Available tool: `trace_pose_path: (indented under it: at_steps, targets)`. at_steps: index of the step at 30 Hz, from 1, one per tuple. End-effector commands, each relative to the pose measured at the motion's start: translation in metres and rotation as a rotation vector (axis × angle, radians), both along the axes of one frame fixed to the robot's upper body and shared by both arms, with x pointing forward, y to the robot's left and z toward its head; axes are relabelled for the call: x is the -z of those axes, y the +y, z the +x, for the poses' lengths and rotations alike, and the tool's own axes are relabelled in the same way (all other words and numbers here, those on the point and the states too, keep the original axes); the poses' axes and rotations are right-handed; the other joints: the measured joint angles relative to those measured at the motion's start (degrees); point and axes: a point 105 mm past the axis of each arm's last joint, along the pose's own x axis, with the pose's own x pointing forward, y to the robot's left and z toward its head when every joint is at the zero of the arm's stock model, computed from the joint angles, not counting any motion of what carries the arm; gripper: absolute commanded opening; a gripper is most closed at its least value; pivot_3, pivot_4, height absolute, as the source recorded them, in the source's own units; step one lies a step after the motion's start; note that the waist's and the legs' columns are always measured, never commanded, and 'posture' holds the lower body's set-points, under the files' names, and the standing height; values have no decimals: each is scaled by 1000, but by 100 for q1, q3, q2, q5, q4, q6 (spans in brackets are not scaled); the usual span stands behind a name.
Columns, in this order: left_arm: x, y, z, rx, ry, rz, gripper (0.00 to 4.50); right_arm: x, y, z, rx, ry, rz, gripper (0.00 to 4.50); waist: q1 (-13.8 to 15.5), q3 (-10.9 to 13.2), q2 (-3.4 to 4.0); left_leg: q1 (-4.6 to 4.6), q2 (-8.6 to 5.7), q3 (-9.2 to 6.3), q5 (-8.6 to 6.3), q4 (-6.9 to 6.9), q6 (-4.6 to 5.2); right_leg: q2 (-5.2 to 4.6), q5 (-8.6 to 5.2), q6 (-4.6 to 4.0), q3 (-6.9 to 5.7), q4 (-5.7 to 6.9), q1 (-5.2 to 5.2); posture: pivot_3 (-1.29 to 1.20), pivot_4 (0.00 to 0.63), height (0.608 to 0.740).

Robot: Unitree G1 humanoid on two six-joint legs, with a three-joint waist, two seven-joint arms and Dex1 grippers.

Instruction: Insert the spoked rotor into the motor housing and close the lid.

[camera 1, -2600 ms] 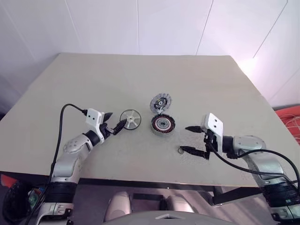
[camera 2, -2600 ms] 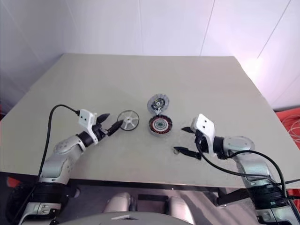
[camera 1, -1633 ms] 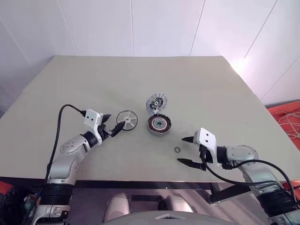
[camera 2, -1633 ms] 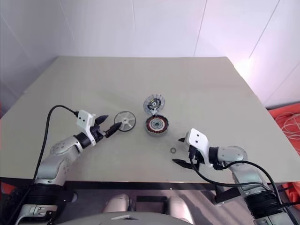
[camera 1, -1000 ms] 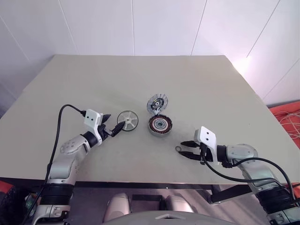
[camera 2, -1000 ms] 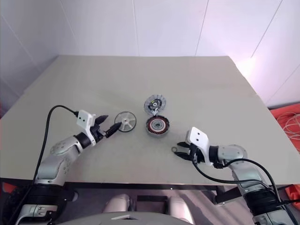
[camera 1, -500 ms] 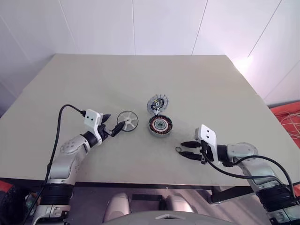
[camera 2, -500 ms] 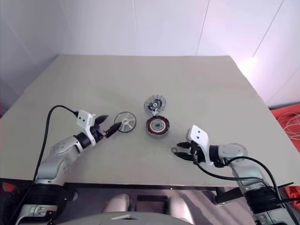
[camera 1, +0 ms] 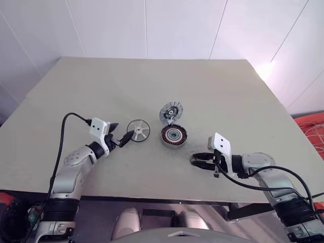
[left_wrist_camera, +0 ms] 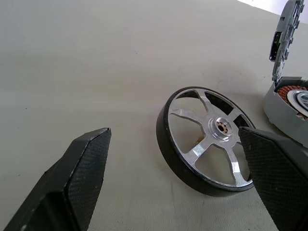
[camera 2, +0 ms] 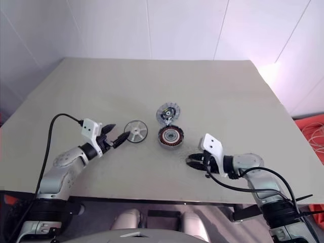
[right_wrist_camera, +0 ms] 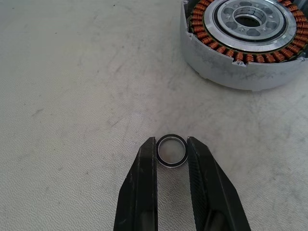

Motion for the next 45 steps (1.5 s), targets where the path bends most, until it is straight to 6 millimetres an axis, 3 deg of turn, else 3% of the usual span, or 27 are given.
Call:
trace_pose_path:
  at_steps: [1, 9, 16, 20, 29, 34, 39, 45]
  targets:
    - [-16, 4, 2, -9, -65, 6, 4500, -6, 1, 4, -9, -39, 7, 563, 0, 0, 0, -1, 0, -3, 1, 0, -2, 0, -1, -1, -3, 0, 1, 0, 0, 740]
    - [-17, 5, 4, -13, -69, 7, 4500, -9, -6, 14, 34, -61, 7, 563, -2, 0, 0, 3, -1, -8, 5, 2, 0, -5, -1, -2, -10, 1, 11, 0, 0, 740]
    - [-17, 6, 6, -27, -72, 11, 4500, -75, -1, 68, 259, -146, 261, 563, -19, 3, 9, 3, -1, -10, 22, 0, -9, -5, 0, -4, -12, 20, 2, 0, 0, 740]
    - [-16, 8, 8, -55, -57, -4, 4500, -94, 16, 75, 229, -128, 312, 563, 9, 2, 9, 0, -1, -19, 25, 0, -13, -5, -4, -10, -23, 19, 4, 0, 0, 740]
    - [-14, 12, 8, -89, -3, -12, 4500, -93, 51, 76, 158, -89, 246, 563, 7, 3, 9, -23, 0, -34, 39, -1, -35, -9, -9, -20, -45, 20, -6, 0, 0, 740]
    - [-14, 14, 7, -91, -12, 8, 4500, -94, 66, 65, 110, -60, 246, 563, 12, 3, 10, -23, 0, -44, 45, -1, -46, -8, -9, -20, -52, 22, -4, 0, 0, 740]
    - [-15, 14, 8, -92, -16, 15, 4500, -90, 71, 55, 92, -27, 231, 563, 13, 3, 9, -23, 0, -47, 46, 0, -47, -9, -9, -20, -54, 21, -1, 0, 0, 740]
    - [-15, 14, 8, -91, -20, 20, 4500, -75, 68, 61, 128, -3, 174, 563, 10, 3, 9, -22, 0, -50, 49, -1, -53, -9, -9, -20, -55, 23, -1, 0, 0, 740]
